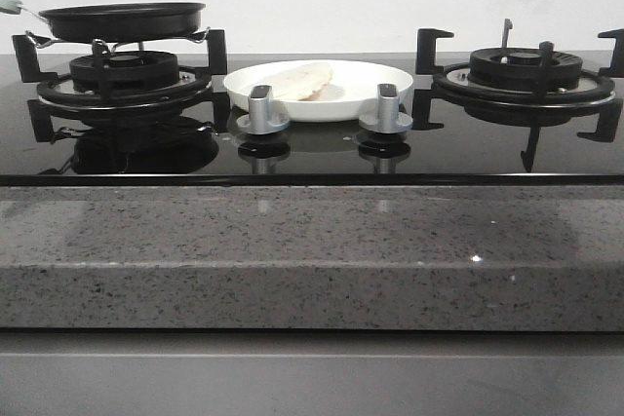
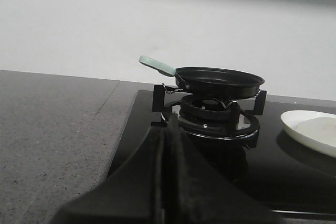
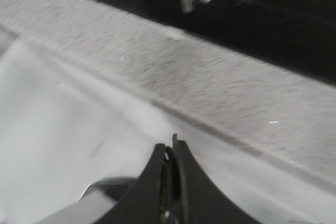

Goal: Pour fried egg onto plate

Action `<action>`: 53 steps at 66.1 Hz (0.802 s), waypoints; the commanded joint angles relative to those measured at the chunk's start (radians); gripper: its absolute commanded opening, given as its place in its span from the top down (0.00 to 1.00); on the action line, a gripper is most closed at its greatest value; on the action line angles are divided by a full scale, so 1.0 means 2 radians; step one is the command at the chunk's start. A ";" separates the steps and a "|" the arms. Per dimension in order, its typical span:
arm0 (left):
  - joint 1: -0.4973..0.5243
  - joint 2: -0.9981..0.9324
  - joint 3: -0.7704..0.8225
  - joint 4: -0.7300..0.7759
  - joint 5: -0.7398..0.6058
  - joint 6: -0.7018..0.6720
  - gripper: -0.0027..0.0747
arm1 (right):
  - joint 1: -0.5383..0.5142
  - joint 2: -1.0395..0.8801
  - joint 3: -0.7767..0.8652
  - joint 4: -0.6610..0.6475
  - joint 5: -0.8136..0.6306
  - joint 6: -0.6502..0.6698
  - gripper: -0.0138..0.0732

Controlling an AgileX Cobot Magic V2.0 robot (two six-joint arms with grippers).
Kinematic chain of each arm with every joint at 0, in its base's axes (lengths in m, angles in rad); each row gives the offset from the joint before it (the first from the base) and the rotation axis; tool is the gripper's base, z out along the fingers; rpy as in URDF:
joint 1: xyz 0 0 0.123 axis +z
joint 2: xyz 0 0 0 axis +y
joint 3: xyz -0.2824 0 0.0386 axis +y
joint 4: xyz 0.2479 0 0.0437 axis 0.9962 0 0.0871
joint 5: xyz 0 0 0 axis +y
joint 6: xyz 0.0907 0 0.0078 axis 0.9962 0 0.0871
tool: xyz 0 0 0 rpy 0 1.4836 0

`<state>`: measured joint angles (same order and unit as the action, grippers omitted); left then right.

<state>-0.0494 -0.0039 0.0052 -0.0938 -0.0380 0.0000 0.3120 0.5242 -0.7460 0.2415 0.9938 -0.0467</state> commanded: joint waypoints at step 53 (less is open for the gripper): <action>0.001 -0.006 0.002 -0.004 -0.042 -0.003 0.99 | -0.159 -0.279 0.382 -0.042 -0.486 -0.042 0.92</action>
<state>-0.0494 -0.0039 0.0052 -0.0938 -0.0380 0.0000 -0.0025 -0.0011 0.0227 0.1643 0.1253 -0.1225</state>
